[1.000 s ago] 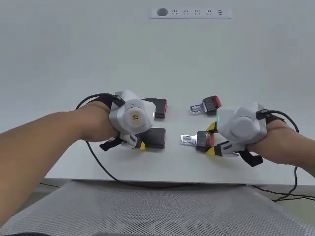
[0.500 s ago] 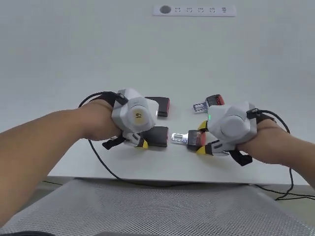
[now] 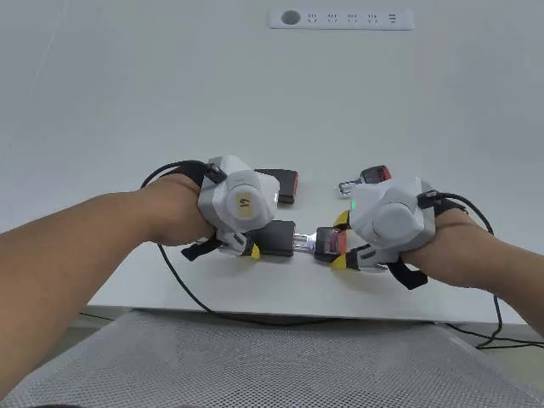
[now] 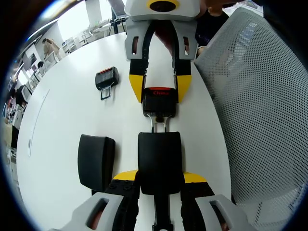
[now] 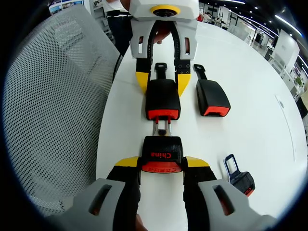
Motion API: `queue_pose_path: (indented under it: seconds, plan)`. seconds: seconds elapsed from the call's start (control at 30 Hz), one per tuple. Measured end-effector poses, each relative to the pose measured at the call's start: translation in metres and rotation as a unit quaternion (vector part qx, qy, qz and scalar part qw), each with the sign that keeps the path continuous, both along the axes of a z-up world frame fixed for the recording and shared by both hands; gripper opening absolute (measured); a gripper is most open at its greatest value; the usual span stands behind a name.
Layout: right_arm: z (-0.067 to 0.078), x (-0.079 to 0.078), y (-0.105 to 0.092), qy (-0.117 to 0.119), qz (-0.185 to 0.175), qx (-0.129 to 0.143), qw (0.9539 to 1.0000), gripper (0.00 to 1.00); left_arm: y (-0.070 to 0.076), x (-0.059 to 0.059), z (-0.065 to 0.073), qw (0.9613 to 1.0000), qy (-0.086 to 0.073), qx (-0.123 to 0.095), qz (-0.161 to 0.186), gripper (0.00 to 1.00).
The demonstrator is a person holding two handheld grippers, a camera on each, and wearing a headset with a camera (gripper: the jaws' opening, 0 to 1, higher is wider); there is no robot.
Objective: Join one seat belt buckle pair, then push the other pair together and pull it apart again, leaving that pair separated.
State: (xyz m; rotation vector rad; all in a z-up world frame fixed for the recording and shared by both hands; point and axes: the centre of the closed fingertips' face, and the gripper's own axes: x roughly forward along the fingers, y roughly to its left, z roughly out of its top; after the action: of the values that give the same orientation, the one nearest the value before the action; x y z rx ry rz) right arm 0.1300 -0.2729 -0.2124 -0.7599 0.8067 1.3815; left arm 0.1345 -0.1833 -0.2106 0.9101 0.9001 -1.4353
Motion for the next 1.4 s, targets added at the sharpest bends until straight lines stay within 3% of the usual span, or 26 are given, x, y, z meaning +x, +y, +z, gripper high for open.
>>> queue_pose_path:
  seconds: [0.4,0.7,1.4]
  plan:
    - [-0.003,0.001,0.005,0.001,0.003,-0.004,1.0,0.32,0.001,0.0,-0.002,0.9999,-0.005,-0.004,-0.01,0.33]
    - [0.001,0.0,0.012,-0.001,0.011,-0.003,0.9999,0.31,0.0,0.002,-0.002,0.9998,0.0,-0.015,0.011,0.33]
    - [0.003,0.001,0.028,-0.003,0.005,-0.004,1.0,0.29,-0.001,0.002,-0.002,0.9993,-0.001,-0.031,0.019,0.31]
